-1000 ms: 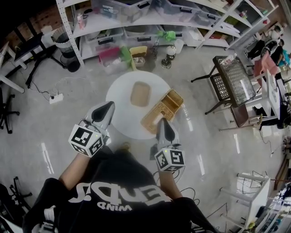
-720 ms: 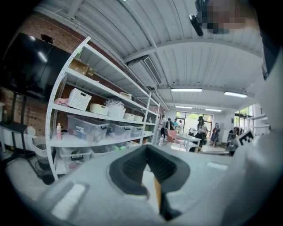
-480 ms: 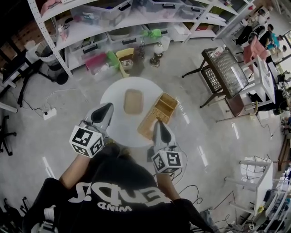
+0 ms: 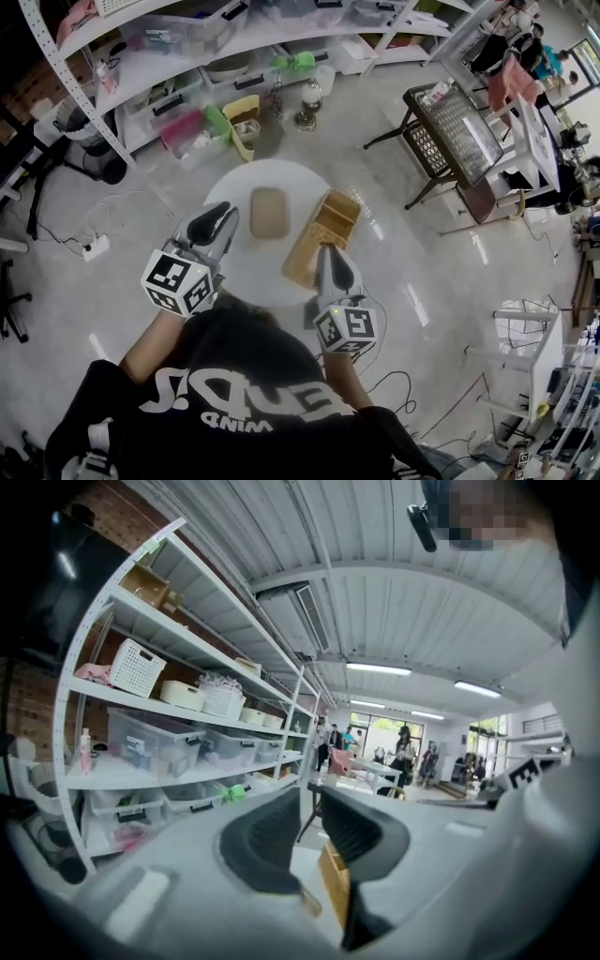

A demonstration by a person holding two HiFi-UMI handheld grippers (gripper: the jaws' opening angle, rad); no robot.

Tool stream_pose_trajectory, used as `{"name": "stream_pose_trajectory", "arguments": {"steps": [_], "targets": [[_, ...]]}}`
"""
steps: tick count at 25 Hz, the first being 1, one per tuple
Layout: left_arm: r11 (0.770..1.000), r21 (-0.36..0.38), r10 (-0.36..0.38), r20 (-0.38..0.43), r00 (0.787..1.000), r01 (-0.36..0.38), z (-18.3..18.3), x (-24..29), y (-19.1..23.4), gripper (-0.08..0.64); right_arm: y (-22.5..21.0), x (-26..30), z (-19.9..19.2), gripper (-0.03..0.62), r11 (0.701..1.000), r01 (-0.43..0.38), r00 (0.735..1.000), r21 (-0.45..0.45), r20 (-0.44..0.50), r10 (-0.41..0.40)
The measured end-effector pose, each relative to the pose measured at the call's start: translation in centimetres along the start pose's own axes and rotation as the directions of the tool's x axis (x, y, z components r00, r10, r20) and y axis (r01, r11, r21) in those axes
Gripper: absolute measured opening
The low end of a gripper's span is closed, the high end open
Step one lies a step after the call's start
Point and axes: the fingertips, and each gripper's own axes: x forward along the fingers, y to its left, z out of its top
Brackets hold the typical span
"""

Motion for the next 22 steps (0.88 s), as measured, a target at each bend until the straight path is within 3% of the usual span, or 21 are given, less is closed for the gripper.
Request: {"name": "stream_pose_trajectory", "arguments": {"steps": [2, 9, 22], "targets": [[1.000, -0.004, 0.000, 0.000, 1.000, 0.000, -0.3, 0.4, 0.4, 0.079, -0.4, 0.2, -0.2, 0.000, 1.000, 0.011, 1.000, -0.001, 0.000, -0.011], [0.999, -0.046, 0.001, -0.052, 0.999, -0.003, -3.1, 2.5, 2.4, 0.240, -0.6, 1.0, -0.6, 0.002, 1.000, 0.021, 1.000, 0.008, 0.009, -0.021], [0.988, -0.152, -0.007, -0.255, 0.967, -0.033, -12.8, 8.3, 6.6, 0.252, -2.2, 1.3, -0.9, 0.000, 0.996, 0.085, 0.996, 0.035, 0.010, -0.086]]}}
